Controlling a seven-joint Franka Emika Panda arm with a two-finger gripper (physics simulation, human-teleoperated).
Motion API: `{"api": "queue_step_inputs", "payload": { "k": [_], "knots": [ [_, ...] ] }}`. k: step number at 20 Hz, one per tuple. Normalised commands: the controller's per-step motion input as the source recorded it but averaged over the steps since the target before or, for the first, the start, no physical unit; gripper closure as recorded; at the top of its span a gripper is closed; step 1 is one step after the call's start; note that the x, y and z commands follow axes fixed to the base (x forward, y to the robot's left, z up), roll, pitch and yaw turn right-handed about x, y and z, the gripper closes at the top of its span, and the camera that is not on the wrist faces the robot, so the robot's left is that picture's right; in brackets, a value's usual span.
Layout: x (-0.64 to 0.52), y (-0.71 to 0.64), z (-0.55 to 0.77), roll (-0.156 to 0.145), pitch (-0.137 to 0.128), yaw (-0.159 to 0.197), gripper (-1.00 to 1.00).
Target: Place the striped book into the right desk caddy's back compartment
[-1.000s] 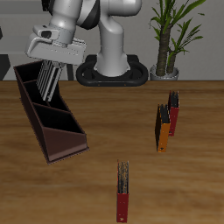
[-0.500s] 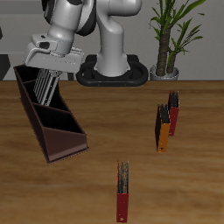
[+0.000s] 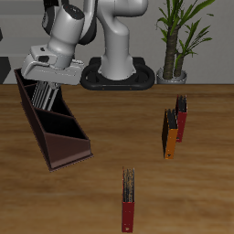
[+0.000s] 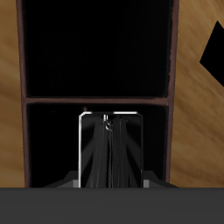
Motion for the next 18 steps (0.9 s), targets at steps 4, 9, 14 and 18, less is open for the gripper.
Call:
{"api": "queue_step_inputs", "payload": {
  "k": [4, 9, 14, 18],
  "knots": [
    [0.03, -0.05, -0.23, -0.020, 0.060, 0.005, 1.00],
    [0.02, -0.05, -0.21, -0.010, 0.068, -0.020, -1.00],
    [0.02, 0.05, -0.09, 0.005, 0.067, -0.026, -1.00],
    [0.02, 0.03, 0.05, 0.005, 0.033, -0.040, -1.00]
  ]
}}
